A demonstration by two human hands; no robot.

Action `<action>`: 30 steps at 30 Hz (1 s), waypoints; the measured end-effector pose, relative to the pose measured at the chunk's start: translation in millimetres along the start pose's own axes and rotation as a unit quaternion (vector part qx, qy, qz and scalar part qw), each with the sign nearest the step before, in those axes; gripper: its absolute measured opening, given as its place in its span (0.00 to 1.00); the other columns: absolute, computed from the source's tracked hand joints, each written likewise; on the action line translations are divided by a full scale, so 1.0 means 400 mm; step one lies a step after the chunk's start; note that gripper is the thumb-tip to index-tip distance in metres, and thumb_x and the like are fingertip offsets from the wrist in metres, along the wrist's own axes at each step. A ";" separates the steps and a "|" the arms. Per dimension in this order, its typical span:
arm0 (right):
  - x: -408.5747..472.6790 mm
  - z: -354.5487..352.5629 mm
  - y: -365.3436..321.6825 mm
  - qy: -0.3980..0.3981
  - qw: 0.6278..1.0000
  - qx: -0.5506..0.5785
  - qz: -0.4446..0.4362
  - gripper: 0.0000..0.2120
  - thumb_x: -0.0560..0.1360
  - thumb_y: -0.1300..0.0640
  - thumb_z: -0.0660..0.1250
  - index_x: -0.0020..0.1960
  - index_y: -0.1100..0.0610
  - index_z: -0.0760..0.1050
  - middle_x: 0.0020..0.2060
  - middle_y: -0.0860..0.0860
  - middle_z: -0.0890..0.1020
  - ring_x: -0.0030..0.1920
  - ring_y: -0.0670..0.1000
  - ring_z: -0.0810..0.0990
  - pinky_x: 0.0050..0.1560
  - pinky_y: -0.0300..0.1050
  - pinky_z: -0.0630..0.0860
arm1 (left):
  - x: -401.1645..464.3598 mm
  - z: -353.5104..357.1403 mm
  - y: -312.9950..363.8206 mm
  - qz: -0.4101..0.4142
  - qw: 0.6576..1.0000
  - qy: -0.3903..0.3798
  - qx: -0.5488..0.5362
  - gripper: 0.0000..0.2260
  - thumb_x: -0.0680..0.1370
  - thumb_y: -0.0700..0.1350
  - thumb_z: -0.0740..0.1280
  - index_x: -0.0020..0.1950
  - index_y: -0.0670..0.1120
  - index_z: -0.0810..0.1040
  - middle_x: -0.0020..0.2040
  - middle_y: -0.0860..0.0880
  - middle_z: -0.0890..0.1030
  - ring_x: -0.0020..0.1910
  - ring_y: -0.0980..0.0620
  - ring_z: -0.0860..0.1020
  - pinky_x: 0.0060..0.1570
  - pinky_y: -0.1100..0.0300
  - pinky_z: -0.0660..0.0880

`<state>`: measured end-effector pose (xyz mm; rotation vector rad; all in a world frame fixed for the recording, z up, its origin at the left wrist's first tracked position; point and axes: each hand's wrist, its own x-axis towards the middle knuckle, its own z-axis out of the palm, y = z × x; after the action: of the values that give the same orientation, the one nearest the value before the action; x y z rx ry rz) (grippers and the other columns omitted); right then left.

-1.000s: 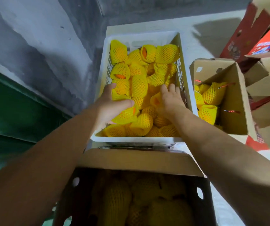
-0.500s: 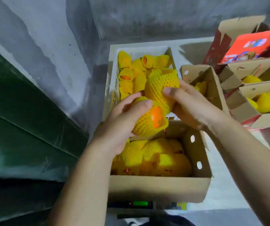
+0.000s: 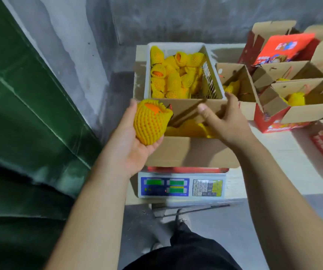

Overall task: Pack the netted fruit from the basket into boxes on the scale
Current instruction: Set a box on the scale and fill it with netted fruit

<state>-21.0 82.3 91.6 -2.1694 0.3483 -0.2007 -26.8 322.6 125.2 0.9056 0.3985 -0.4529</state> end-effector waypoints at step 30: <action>-0.352 0.115 -0.204 -0.156 0.844 0.503 0.100 0.19 0.86 0.46 0.61 0.70 0.56 0.76 0.60 0.58 0.85 0.61 0.57 0.85 0.55 0.52 0.84 | -0.141 -0.141 -0.064 0.217 0.890 -0.168 0.364 0.30 0.77 0.60 0.74 0.77 0.56 0.72 0.67 0.54 0.83 0.67 0.49 0.81 0.68 0.43 0.77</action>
<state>-128.0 208.0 128.9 -1.0802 0.2008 0.0891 -95.3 366.6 106.0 1.5692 -0.3302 -0.3307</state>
